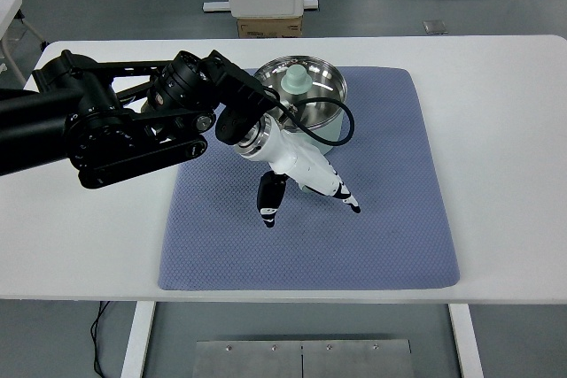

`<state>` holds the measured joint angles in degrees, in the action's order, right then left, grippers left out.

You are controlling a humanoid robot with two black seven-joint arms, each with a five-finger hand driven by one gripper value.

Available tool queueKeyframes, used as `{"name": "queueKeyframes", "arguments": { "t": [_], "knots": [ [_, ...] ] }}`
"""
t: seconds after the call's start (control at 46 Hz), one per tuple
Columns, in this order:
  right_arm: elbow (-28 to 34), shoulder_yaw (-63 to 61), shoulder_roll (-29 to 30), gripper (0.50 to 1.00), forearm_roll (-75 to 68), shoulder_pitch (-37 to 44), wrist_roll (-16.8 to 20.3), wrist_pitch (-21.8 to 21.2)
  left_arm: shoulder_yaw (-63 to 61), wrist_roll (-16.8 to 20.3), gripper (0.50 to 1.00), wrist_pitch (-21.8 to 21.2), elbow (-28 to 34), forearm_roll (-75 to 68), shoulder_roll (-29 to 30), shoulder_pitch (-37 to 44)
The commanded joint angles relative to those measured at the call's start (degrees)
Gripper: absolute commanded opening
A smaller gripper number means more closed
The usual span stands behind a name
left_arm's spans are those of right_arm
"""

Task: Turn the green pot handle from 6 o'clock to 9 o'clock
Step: 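Drag the saucepan with the left hand, turning its handle sideways, then pull the left hand back toward the robot, rotating the pot further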

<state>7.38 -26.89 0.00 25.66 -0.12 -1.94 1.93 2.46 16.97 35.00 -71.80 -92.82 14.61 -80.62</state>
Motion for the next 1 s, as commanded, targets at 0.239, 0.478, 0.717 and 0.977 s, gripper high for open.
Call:
{"name": "queueKeyframes", "arguments": {
  "t": [0.239,0.478,0.717,0.977],
  "knots": [
    [0.0,0.0,0.0,1.000,0.0,-0.1,0.0,0.0,-0.6,0.0,1.000,0.0,-0.3,0.0,0.2,-0.9],
    [0.0,0.0,0.0,1.000,0.0,0.0,0.0,0.0,-1.6,0.0,1.000,0.0,-0.8,0.0,0.5,-1.7],
    [0.0,0.0,0.0,1.000,0.0,0.0,0.0,0.0,-3.6,0.1,1.000,0.0,-1.1,0.0,0.8,-2.6],
    [0.0,0.0,0.0,1.000,0.0,-0.1,0.0,0.0,-5.3,0.2,1.000,0.0,-1.2,0.0,1.2,-3.5]
  ]
}}
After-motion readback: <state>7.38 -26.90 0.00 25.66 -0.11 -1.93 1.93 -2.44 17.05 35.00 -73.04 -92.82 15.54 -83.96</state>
